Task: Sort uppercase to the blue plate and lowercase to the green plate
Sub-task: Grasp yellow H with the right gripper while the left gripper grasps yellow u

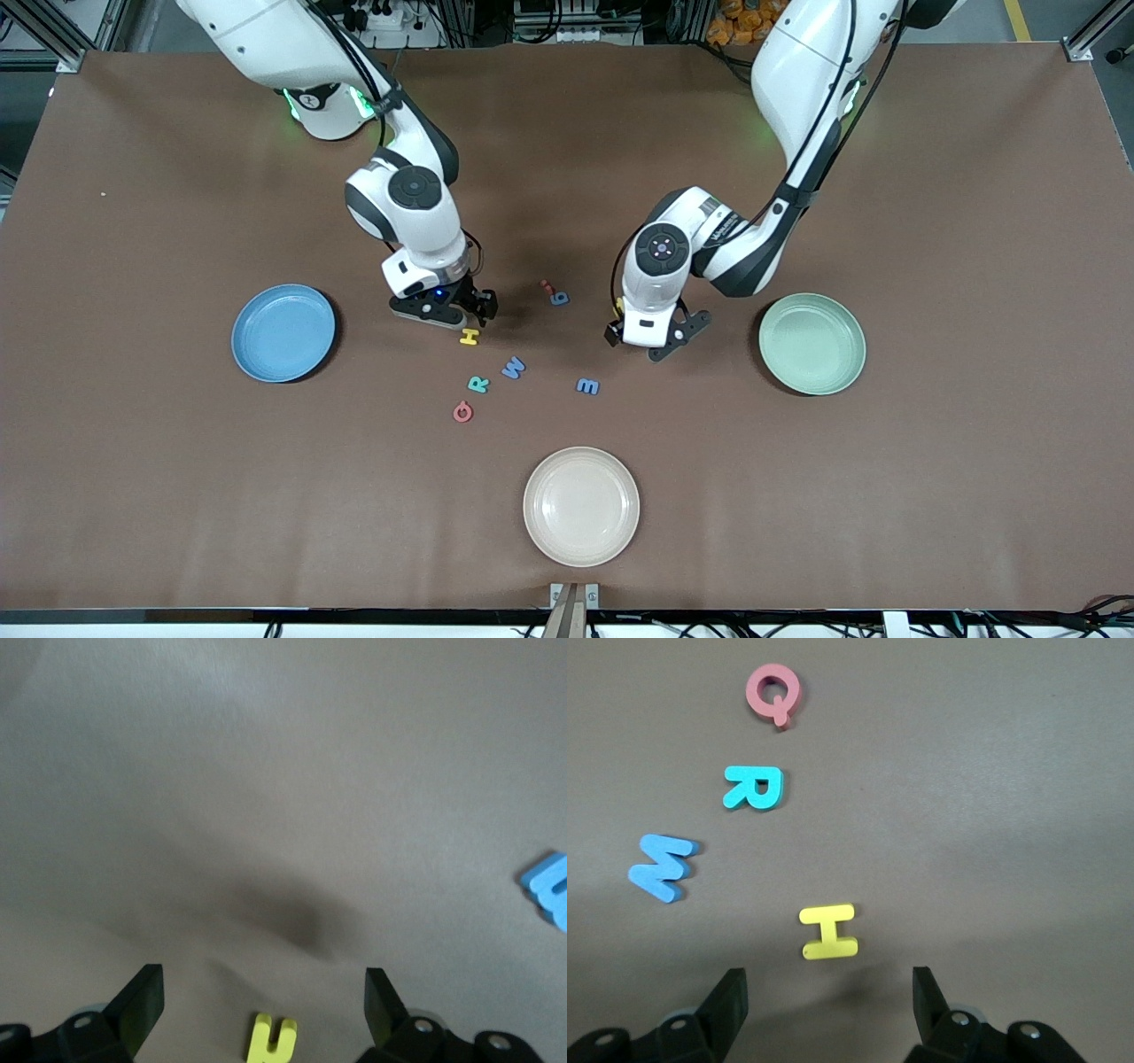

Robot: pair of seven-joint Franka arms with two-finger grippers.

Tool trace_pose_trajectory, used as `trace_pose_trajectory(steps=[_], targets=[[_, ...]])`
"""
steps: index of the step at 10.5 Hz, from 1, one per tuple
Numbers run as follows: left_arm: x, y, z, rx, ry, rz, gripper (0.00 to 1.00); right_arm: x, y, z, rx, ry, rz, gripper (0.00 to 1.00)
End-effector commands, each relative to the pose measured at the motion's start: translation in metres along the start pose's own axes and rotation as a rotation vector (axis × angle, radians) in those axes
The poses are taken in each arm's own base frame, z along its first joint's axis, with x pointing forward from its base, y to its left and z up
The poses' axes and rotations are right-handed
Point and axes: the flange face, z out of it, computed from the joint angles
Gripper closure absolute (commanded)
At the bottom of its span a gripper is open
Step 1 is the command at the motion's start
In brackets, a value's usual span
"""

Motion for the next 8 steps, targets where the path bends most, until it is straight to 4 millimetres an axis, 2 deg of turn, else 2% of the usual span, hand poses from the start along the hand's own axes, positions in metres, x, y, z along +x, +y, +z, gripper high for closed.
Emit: trace_pose_trajectory(steps=[1,3,5,8], targets=[[-0.019,0.006,0.0,-0.007,0.026,-0.011,0.0,0.003,-0.007,0.015,0.041,0.015,0.009,0.24],[-0.032,0.007,0.011,0.006,0.021,0.0,0.0,0.002,-0.009,0.023,0.047,0.009,0.006,0.3],[-0.037,0.008,0.023,0.001,0.018,0.006,0.0,0.002,-0.008,0.029,0.038,0.017,-0.022,0.33],[-0.039,0.009,0.025,-0.004,0.018,0.011,0.0,0.001,-0.005,0.037,0.033,0.021,-0.042,0.34]])
